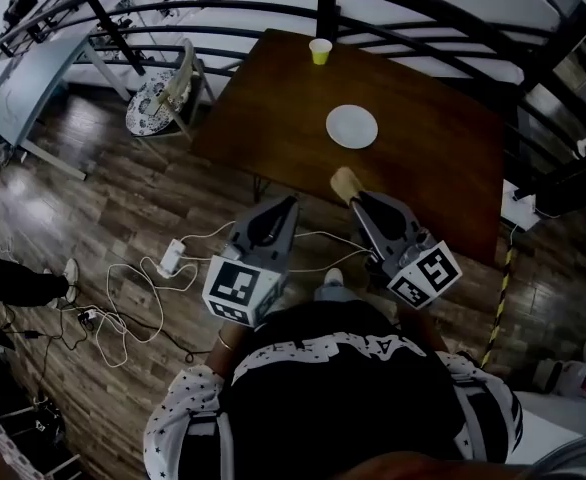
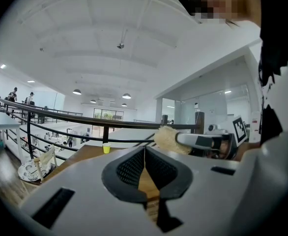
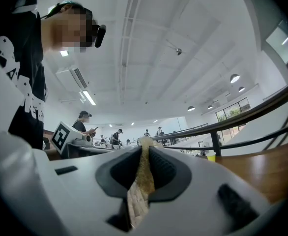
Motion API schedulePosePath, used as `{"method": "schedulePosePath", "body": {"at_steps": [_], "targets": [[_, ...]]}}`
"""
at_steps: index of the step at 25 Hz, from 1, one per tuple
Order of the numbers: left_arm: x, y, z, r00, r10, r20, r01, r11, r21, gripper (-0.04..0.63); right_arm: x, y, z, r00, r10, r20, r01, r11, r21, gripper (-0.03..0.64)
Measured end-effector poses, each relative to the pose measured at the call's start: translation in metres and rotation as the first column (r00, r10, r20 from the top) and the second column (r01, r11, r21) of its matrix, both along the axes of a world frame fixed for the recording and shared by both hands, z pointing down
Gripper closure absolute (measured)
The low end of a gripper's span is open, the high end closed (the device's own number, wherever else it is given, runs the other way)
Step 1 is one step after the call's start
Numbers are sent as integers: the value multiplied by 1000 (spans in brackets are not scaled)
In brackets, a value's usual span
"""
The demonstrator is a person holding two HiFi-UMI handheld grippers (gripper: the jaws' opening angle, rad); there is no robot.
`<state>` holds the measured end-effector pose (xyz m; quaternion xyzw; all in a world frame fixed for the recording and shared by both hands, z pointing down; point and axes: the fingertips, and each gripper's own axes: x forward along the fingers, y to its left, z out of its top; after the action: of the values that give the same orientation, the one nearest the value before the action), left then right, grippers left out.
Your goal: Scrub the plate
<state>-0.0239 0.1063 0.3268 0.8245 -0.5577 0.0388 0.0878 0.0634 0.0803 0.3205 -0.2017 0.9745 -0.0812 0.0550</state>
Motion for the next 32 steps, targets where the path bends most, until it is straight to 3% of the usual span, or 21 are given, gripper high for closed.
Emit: {"method": "schedulePosePath", "body": {"at_steps": [15, 32], "targets": [[17, -46, 4, 998, -70, 10, 70, 997, -14, 580, 20, -51, 4, 998, -57, 12, 57, 998, -2, 568], [51, -104, -2, 993, -110, 39, 108, 994, 32, 580, 45, -110, 0, 992, -122, 18, 121, 992, 43, 568]]}}
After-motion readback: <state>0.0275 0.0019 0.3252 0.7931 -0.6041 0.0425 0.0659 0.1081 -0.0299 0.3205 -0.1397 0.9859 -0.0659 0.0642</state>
